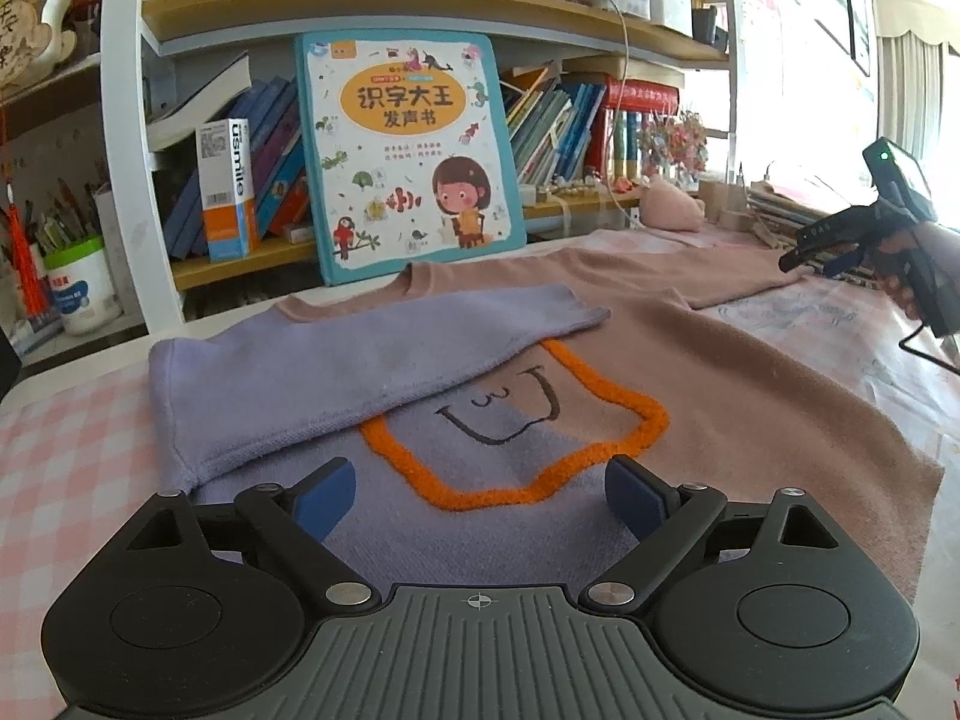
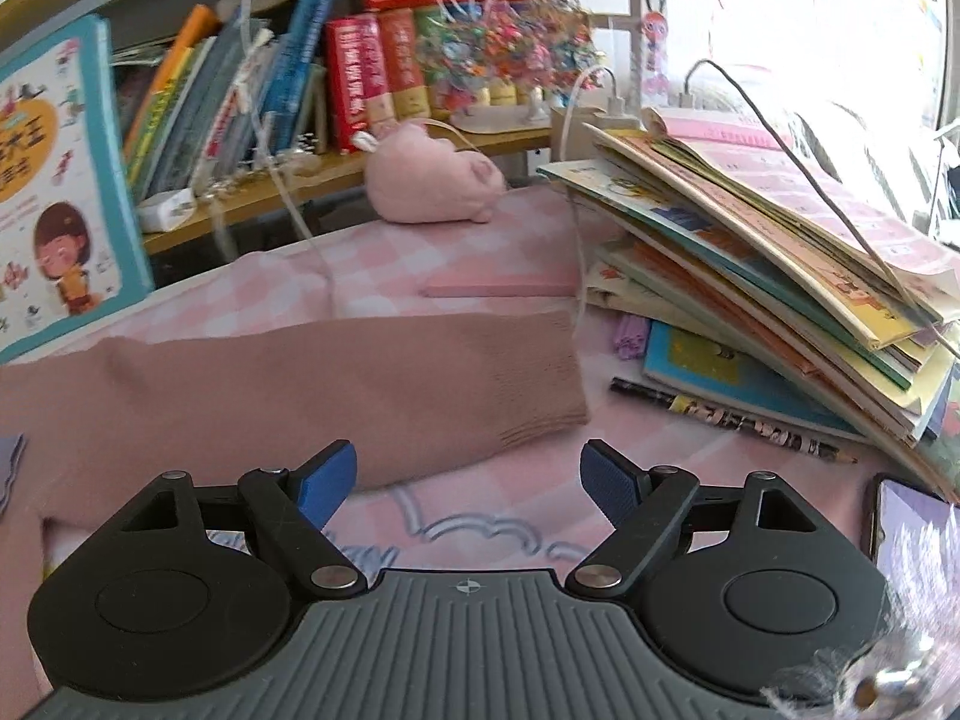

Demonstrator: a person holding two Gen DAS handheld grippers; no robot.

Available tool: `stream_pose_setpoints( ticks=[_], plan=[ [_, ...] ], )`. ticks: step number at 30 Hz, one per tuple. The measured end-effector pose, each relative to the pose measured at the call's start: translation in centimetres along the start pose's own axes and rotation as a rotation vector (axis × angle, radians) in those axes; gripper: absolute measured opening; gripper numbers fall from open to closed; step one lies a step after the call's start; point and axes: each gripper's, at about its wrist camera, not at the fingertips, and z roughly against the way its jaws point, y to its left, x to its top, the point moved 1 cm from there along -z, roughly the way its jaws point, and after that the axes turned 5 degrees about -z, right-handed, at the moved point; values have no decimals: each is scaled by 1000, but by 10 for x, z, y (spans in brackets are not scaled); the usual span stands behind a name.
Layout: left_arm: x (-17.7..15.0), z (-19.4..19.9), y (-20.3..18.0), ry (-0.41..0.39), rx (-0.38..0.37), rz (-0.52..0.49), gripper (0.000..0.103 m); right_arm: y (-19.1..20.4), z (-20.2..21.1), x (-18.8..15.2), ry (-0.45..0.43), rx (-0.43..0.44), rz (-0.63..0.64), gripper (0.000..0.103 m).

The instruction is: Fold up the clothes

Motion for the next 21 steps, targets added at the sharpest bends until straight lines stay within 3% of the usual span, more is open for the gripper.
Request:
stream_pose_setpoints(
  ticks=[12,21],
  plan=[
    [-3,-8,5,40,-31,25,93,-15,-29,13,20,-7,-24,68],
    [-4,-11,7,59,-42,37,93,-20,-28,13,-16,-39,7,37]
  ],
)
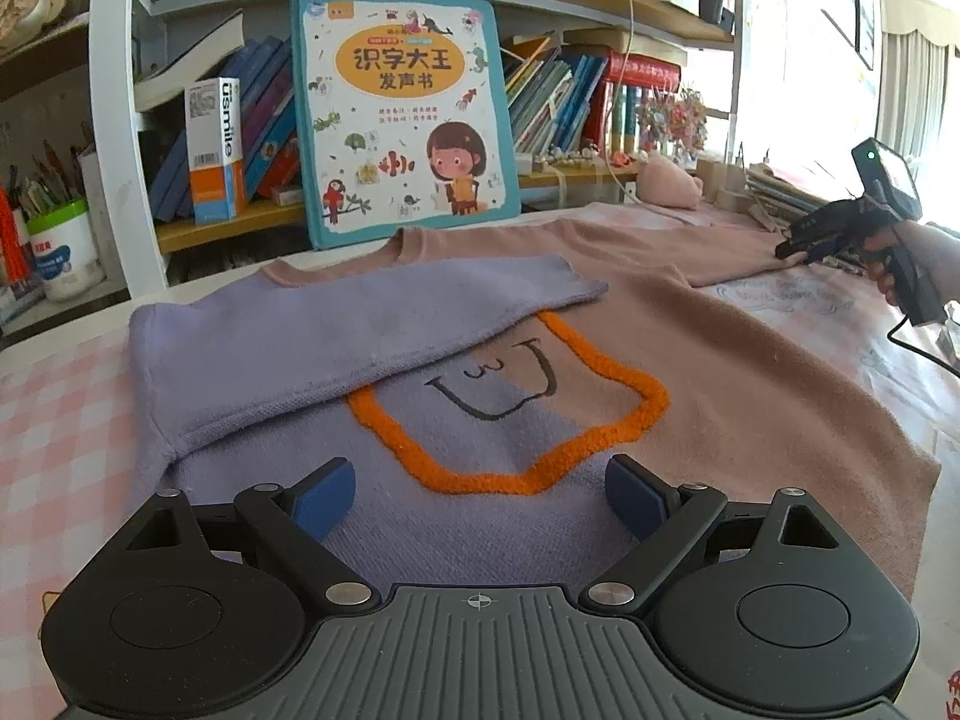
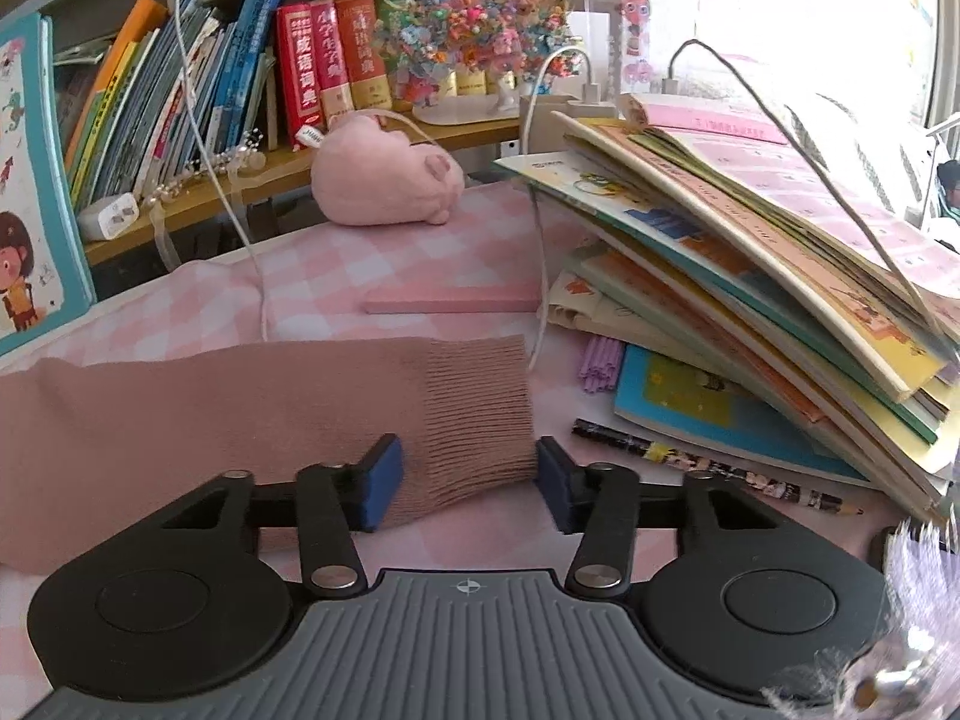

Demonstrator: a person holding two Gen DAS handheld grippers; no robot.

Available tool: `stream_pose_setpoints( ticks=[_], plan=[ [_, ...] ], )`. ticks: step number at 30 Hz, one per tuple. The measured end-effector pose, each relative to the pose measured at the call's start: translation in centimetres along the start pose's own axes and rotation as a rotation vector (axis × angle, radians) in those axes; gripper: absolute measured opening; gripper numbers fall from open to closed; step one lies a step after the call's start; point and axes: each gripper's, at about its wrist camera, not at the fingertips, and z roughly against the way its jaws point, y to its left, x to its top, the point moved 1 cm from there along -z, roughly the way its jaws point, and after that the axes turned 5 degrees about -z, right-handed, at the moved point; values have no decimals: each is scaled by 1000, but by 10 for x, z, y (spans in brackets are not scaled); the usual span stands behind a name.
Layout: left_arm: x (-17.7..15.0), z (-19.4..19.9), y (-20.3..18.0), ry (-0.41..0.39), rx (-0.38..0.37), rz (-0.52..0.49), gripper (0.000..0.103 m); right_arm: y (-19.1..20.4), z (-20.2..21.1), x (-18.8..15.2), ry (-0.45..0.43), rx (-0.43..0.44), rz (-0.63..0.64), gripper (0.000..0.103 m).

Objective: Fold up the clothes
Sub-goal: 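Close the right gripper on the pink sleeve cuff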

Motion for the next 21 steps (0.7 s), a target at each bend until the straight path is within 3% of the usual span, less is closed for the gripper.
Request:
stream_pose_setpoints(
  ticks=[3,7,15,21],
  plan=[
    [-1,-1,2,3,-7,12,93,-5,2,0,-4,1,-13,27],
    [-1,-1,2,1,-6,10,93,-6,10,3,-12,6,-10,6],
    [-2,0,2,-3,-4,5,93,15,52,16,-106,134,-6,5],
    [-2,0,2,-3,-6,9,93,20,42,15,-79,107,12,5]
  ],
)
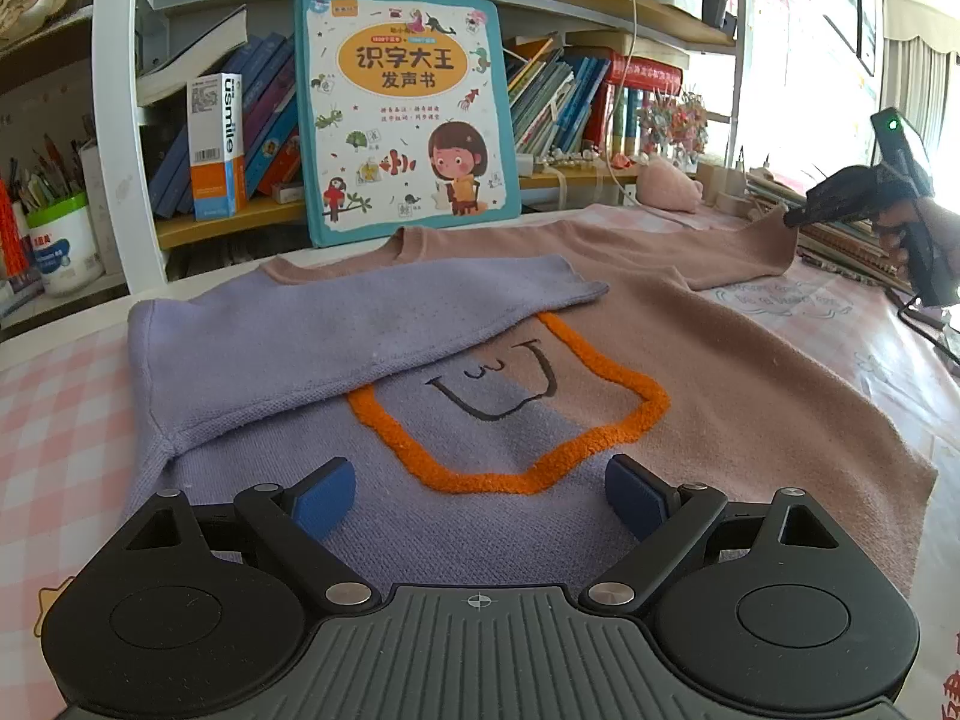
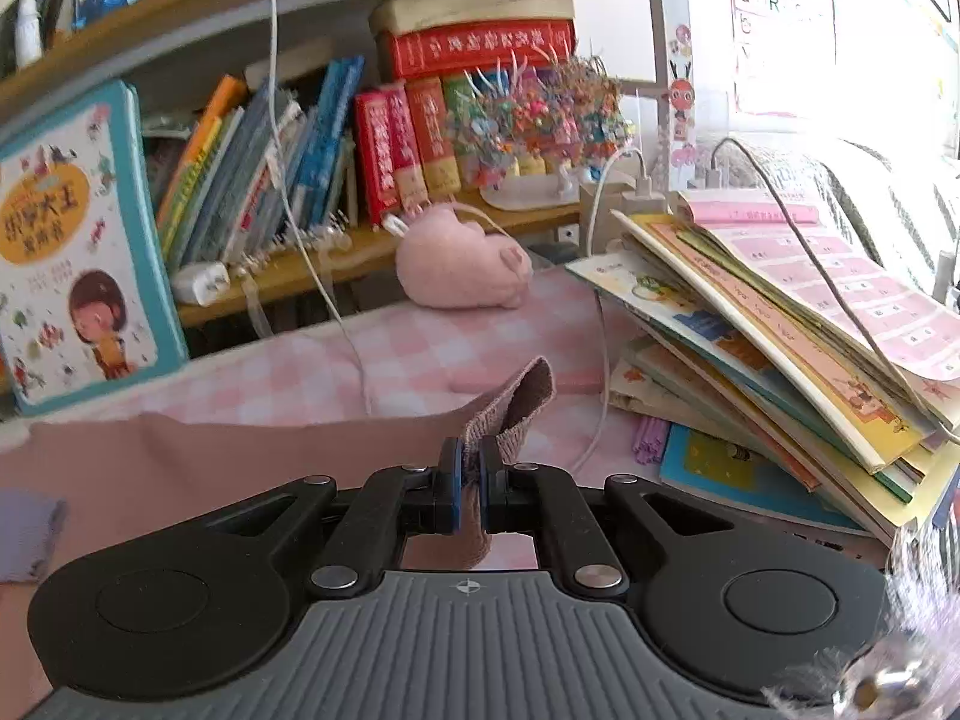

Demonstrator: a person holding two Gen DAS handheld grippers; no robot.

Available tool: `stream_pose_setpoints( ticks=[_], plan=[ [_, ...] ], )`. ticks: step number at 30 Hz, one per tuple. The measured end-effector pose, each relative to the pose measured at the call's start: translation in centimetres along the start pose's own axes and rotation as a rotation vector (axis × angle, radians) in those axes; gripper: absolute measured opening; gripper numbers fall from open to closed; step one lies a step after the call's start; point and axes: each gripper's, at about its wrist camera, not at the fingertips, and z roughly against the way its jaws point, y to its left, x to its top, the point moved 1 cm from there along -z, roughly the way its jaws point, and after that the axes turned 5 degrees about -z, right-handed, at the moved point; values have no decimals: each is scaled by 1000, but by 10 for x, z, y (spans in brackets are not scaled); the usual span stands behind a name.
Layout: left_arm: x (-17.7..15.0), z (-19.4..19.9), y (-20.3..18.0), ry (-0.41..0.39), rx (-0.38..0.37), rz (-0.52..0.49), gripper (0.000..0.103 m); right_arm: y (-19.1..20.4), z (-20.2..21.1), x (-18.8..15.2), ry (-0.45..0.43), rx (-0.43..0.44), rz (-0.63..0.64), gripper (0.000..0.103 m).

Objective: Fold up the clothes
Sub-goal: 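Close the right gripper on the pink sleeve cuff, then lift the pink sleeve with the right gripper and carry it across the sweater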

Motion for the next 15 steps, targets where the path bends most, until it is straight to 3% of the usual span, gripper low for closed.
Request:
stream_pose_setpoints(
  ticks=[6,7,8,12,15],
  plan=[
    [0,0,1,3,-4,7,93,-23,-22,-9,43,-32,-86,12],
    [0,0,1,3,-5,8,93,-27,-25,-11,48,-32,-105,22],
    [0,-1,1,4,-6,10,93,-30,-27,-12,55,-31,-119,24],
    [-1,-1,3,7,-10,19,93,-37,-35,-16,81,-37,-144,24],
    [-1,-2,3,10,-11,18,93,-37,-35,-16,79,-33,-146,8]
  ],
)
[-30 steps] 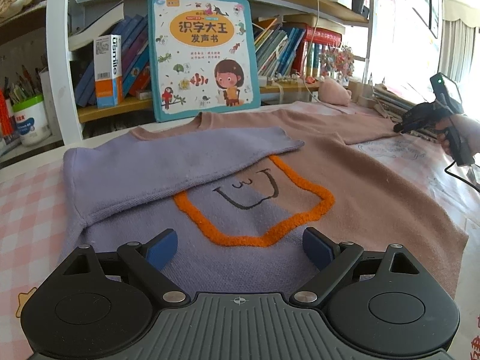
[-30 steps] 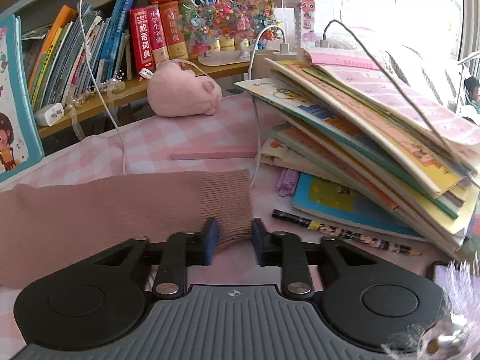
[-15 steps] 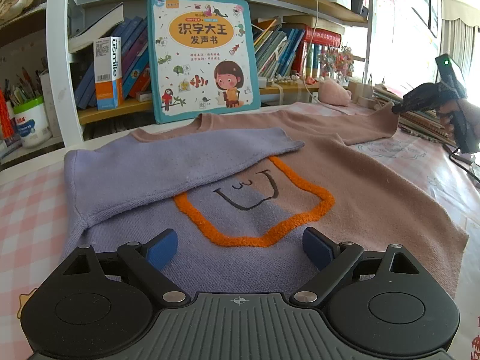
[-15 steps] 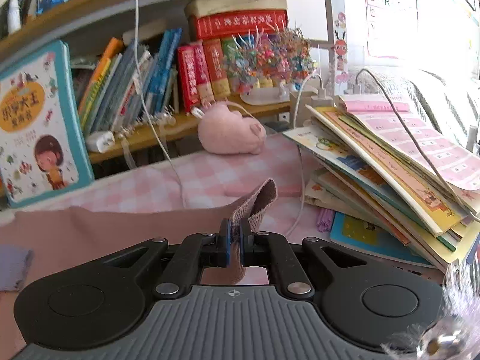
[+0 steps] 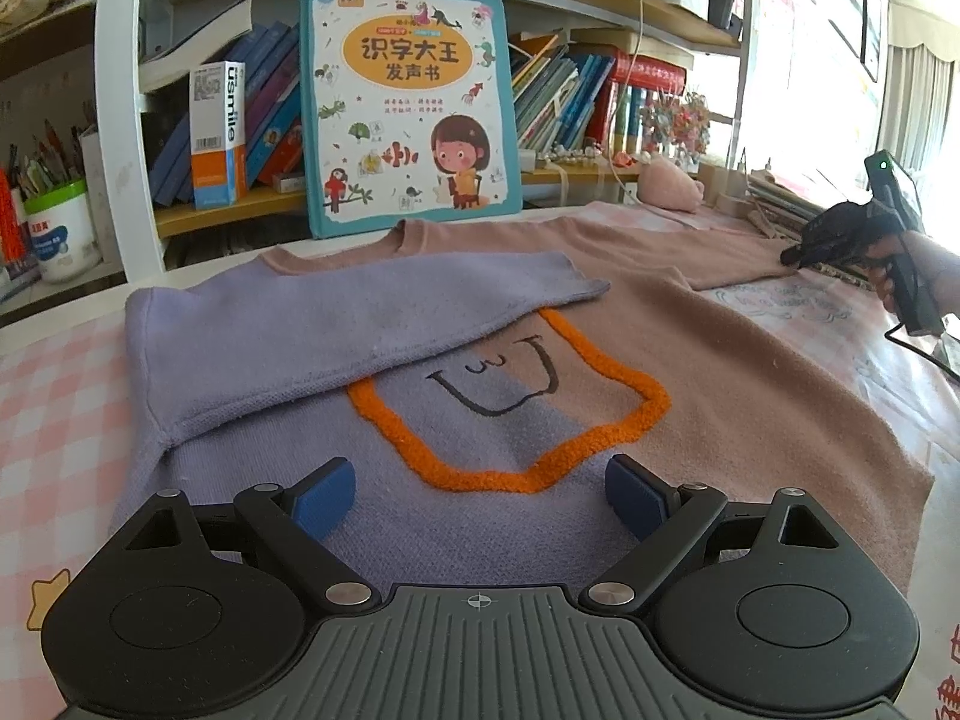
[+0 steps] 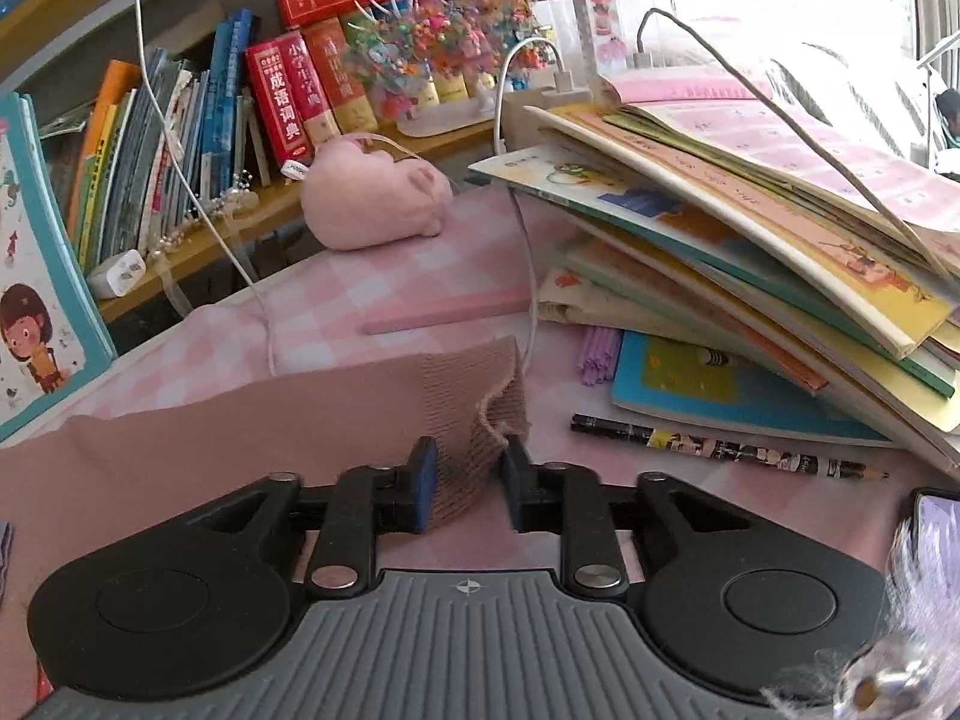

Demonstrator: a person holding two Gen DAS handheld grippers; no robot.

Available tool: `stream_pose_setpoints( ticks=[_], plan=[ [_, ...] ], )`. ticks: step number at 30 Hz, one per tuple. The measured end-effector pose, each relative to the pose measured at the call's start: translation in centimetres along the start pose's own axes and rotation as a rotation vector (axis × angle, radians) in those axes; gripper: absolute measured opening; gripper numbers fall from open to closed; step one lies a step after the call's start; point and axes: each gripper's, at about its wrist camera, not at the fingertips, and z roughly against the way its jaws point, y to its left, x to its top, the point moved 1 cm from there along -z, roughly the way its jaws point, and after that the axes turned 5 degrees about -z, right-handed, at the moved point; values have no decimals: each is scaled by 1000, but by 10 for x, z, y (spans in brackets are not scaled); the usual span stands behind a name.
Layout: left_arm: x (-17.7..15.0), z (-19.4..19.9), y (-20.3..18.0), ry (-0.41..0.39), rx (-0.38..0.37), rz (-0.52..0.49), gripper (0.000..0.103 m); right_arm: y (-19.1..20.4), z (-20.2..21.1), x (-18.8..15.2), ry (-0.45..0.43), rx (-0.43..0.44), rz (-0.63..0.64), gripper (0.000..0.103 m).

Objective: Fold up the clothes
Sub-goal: 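Lift the pink sleeve with the right gripper and carry it across the sweater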

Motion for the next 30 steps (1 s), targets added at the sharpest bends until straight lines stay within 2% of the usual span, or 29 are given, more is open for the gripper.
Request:
stream_pose_setpoints(
  ticks=[5,11,18,22,30],
  plan=[
    [0,0,-1,0,1,-2,93,13,25,7,-42,72,-4,6],
    [0,0,-1,-2,2,-3,93,61,86,31,-151,227,94,5],
    [0,0,-1,-2,5,-7,93,155,140,45,-215,428,285,5],
    [0,1,-2,-4,7,-11,93,217,155,36,-211,558,386,5],
    [-1,1,1,-14,-4,2,93,321,174,7,-177,815,493,5]
  ],
)
